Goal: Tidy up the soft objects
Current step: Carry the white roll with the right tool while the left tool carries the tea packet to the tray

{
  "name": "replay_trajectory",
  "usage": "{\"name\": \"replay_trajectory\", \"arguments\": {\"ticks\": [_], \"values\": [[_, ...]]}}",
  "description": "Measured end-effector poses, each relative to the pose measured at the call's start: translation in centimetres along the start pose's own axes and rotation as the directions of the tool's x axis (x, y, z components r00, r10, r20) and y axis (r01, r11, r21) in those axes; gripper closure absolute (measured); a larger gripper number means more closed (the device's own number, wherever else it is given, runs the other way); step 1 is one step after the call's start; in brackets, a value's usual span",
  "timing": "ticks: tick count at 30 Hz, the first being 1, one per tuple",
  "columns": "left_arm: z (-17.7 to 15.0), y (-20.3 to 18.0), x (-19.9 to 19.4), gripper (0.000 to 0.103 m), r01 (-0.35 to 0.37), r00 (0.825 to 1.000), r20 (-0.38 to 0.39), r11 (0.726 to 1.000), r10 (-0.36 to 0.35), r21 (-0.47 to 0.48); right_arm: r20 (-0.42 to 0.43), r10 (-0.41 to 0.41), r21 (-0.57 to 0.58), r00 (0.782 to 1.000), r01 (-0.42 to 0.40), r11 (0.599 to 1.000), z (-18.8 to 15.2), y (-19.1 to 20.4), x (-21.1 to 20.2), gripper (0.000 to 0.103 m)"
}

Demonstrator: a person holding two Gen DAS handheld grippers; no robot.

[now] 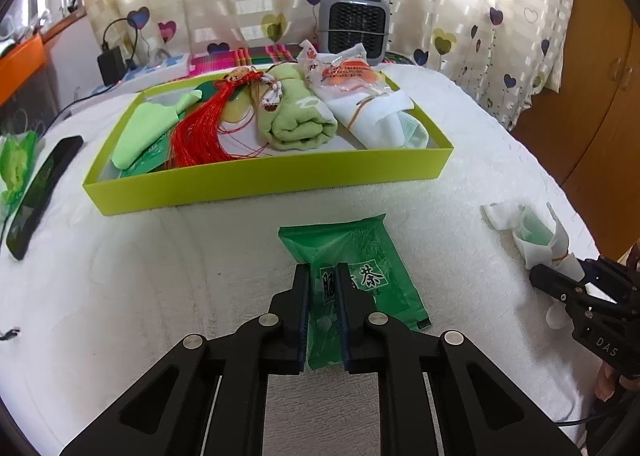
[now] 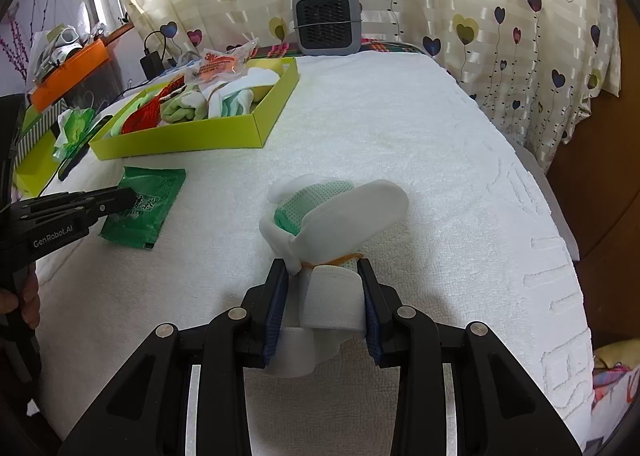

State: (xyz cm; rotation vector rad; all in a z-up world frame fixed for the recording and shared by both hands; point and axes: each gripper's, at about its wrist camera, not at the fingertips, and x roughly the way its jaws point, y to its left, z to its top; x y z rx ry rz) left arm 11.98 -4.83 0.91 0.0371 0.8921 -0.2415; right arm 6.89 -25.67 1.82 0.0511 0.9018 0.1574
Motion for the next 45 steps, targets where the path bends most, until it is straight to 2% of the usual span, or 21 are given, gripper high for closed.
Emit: {"name": "replay_trajectory", "arguments": {"ticks": [11, 18, 45], "values": [[0.0, 0.5, -0.8, 0.093, 0.035, 0.999, 0.034, 0.999, -0.034, -0.021, 0.0, -0.001, 0.001, 1.0, 0.001, 1.0, 0.0, 0.0, 0.0, 0.068], [0.0, 0.8, -1.5, 0.094, 0.051, 0.997, 0.053, 0.998, -0.049, -0.025, 0.021, -0.009, 0.001, 1.0, 0.009, 1.0, 0.1, 0.3, -0.5, 0.075], [2.1, 3.9, -5.9, 0.094, 0.055, 0.986, 0.16, 0.998, -0.051, -0.02, 0.124, 0.024, -0.066, 0.992, -0.015, 0.998, 3.6, 6.3, -2.7, 0.077]]}}
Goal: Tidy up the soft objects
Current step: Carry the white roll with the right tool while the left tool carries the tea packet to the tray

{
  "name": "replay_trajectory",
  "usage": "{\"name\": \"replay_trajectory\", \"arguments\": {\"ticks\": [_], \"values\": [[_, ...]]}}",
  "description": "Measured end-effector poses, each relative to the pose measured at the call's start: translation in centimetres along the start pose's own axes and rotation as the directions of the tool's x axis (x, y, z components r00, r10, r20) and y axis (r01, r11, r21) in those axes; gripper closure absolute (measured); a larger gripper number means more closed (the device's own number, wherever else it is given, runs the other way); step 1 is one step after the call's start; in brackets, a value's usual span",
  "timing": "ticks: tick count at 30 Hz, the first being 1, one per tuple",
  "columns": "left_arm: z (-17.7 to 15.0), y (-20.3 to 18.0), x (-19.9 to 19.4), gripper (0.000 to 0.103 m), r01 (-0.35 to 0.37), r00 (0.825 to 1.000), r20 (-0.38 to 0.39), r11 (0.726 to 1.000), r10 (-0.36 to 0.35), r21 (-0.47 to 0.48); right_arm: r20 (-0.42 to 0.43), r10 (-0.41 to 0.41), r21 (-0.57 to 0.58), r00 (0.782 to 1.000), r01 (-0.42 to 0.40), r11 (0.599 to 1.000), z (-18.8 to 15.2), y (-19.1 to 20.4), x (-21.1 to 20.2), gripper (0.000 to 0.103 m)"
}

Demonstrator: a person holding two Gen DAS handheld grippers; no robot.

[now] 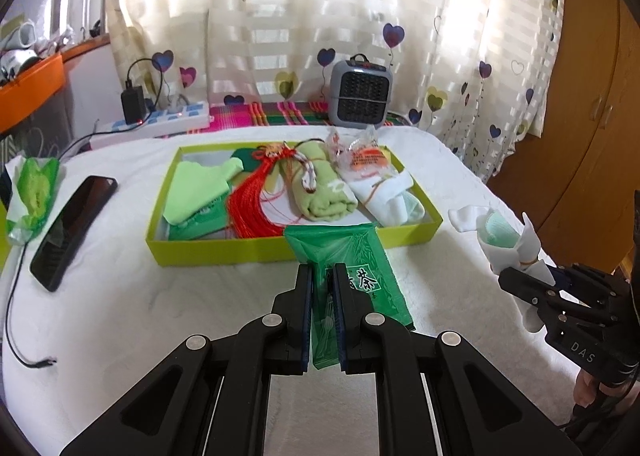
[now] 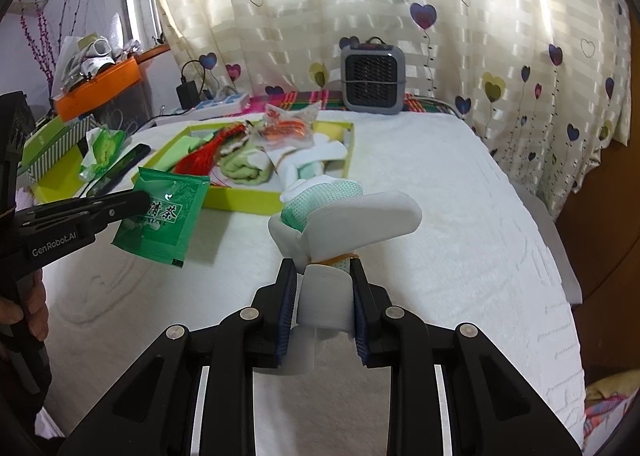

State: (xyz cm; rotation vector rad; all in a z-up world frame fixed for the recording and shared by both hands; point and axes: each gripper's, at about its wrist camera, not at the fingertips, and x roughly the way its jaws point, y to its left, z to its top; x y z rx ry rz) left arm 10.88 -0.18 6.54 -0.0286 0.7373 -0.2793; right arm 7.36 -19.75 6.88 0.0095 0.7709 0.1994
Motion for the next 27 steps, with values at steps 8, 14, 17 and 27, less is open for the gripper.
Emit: {"name": "replay_trajectory", "arguments": {"ticks": [8, 14, 17, 27], "values": [[1.3, 1.0, -0.2, 0.094, -0.007, 1.0, 0.023, 1.0, 0.007, -0.002, 0.013, 0.01, -0.025, 1.0, -0.01, 1.0, 1.3, 1.6, 0.4, 0.077], [3.1, 2.1, 0.0, 0.094, -0.021, 0.999, 0.046, 1.0, 0.021, 0.002, 0.026, 0.024, -0.048, 0.999, -0.022, 0.999, 2.8, 2.6, 1.1, 0.077], [4.0, 2.5, 0.2, 0.094, -0.027, 0.998, 0.056, 1.0, 0.027, 0.005, 0.029, 0.032, -0.052, 0.999, -0.03, 0.998, 3.5, 2.9, 1.6, 0.077], [7.0, 4.3, 2.7, 0.094, -0.021, 0.998, 0.058, 1.0, 0.023, -0.019, 0.037, 0.033, -0.065, 0.999, -0.031, 0.997, 6.0, 3.8, 3.9, 0.077]]}}
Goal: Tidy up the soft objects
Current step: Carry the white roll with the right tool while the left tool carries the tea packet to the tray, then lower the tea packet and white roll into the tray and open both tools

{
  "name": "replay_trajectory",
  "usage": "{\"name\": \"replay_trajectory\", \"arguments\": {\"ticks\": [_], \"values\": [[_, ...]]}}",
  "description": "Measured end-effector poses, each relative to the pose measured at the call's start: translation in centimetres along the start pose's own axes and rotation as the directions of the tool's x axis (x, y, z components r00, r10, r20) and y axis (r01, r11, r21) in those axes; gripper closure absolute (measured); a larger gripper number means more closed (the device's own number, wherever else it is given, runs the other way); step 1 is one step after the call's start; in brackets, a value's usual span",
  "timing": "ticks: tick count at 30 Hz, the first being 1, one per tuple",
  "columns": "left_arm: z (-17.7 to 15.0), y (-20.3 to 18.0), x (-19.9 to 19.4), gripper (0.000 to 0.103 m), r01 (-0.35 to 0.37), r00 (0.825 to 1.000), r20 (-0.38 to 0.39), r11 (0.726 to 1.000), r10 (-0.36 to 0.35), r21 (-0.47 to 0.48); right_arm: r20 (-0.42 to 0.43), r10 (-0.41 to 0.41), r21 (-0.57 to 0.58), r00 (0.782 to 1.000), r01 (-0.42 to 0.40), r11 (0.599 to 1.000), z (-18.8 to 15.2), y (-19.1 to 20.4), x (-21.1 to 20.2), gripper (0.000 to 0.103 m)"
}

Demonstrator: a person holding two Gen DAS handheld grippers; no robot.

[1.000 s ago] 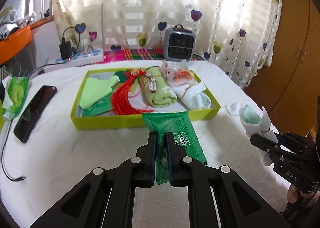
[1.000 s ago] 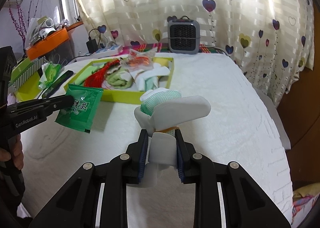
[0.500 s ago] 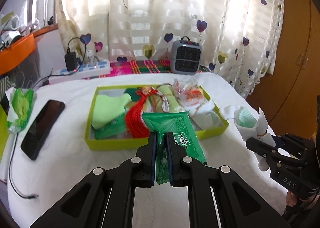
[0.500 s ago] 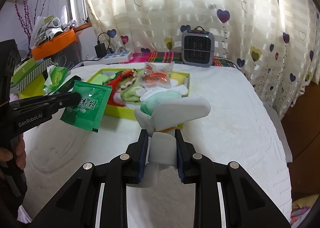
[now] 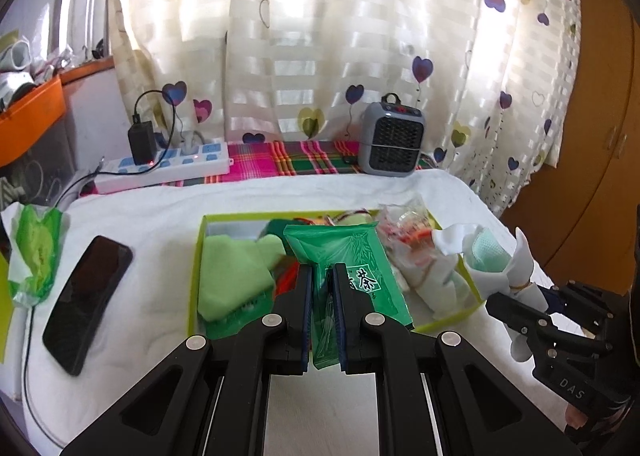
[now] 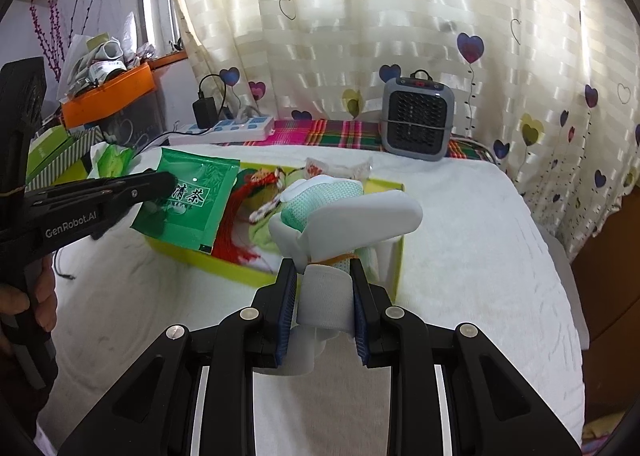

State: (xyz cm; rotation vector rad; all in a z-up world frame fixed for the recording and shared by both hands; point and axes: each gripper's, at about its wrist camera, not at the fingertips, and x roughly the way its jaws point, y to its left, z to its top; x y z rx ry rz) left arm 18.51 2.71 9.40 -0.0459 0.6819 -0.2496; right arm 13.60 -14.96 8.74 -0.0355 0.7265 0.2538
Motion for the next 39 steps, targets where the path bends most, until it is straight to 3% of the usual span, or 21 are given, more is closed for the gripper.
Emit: {"name": "replay_trajectory", "arguments": {"ticks": [10, 20, 31, 34, 39], "values": [[1.7, 1.8, 4.2, 0.094, -0.028, 0.999, -0.035, 1.0, 0.028, -0.013, -0.027, 0.012, 0.002, 1.0, -0.012, 1.0, 1.9, 0.4, 4.0, 0.077], [1.0, 2.8, 7.8, 0.093, -0.03, 0.994, -0.107, 0.999, 0.028, -0.016, -0.101, 0.046, 0.017, 0.994, -0.045, 0.999, 1.7, 0.5, 8.1, 0.076], [0.6, 2.9, 8.2, 0.086, -0.037, 0.993, -0.118, 0.999, 0.034, -0.025, -0.092, 0.056, 0.034, 0.994, -0.053, 0.998, 1.2, 0.0, 8.4, 0.076], [0.5, 3.0, 8.3, 0.084, -0.035, 0.992, -0.125, 0.999, 0.031, -0.029, -0.092, 0.054, 0.037, 0.994, -0.051, 0.998, 1.2, 0.0, 8.3, 0.073], [0.4, 3.0, 8.1, 0.075, -0.034, 0.991, -0.128, 0.999, 0.029, -0.033, -0.088, 0.051, 0.044, 0.995, -0.047, 0.998, 1.2, -0.2, 8.0, 0.056]]}}
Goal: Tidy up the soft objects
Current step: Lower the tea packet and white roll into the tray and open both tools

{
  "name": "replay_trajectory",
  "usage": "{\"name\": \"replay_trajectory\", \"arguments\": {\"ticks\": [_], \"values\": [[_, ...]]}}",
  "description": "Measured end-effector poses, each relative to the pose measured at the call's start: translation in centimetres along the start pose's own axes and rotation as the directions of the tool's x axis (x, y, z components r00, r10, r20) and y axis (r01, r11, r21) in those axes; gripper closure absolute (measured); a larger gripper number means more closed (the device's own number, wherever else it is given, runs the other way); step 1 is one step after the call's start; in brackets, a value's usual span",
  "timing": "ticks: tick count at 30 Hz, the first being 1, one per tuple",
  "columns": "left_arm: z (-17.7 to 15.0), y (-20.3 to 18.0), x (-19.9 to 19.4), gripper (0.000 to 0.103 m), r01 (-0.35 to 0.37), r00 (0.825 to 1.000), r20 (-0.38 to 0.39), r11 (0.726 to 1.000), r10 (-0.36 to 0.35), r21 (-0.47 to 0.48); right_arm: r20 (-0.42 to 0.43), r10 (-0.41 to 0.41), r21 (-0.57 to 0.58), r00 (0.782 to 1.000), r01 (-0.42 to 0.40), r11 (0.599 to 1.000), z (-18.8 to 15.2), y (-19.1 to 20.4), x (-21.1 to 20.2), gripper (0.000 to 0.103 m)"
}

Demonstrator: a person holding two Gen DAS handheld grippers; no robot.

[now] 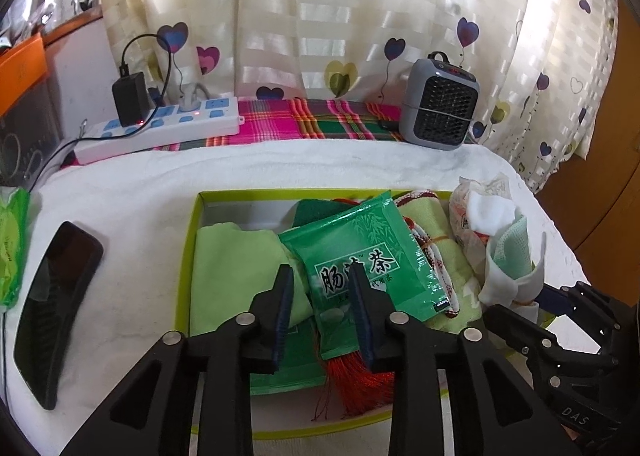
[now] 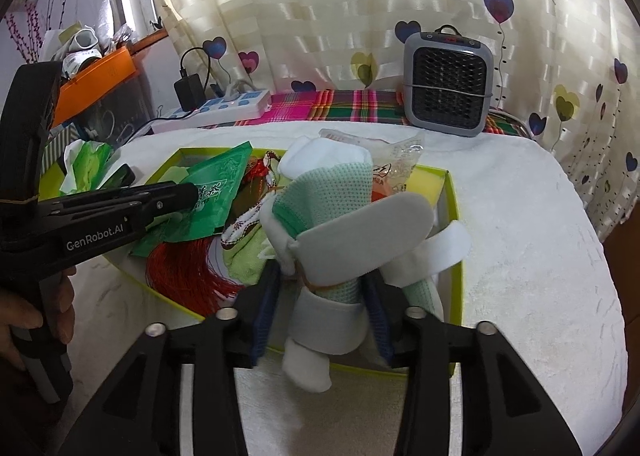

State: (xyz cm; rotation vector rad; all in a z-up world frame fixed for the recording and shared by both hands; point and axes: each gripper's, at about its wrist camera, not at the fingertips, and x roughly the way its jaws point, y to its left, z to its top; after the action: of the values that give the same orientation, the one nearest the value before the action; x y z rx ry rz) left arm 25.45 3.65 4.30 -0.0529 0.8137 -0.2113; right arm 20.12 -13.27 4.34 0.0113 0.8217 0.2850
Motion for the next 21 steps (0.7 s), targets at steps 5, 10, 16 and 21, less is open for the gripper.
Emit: {"name": "replay_trajectory", "arguments": {"ticks": [5, 10, 16, 21], "values": [[-0.2, -0.2, -0.4, 0.069, -0.006, 1.0, 0.003, 1.0, 0.006, 0.005, 0.007, 0.001, -0.003, 1.0, -0.001, 1.0, -0.2, 0.2, -0.3, 0.054], [-0.6, -0.4, -1.0, 0.063, -0.014, 1.0, 0.01, 1.0, 0.014, -0.001, 0.025, -0.009, 0.002, 1.0, 0.009, 1.0, -0.4, 0.2, -1.0, 0.044], [-1.1, -1.0, -2.3, 0.054, -0.018, 1.0, 0.026, 1.0, 0.018, 0.008, 0.05, -0.005, 0.013, 0.999, 0.005, 1.0, -0.6, 0.2, -1.9, 0.042], [-1.9, -1.7, -3.5, 0.053, -0.021, 0.999, 0.034, 1.0, 0.02, 0.018, 0.064, -0.018, 0.013, 0.998, 0.017, 1.0, -1.1, 0.5, -2.6, 0.038]]}}
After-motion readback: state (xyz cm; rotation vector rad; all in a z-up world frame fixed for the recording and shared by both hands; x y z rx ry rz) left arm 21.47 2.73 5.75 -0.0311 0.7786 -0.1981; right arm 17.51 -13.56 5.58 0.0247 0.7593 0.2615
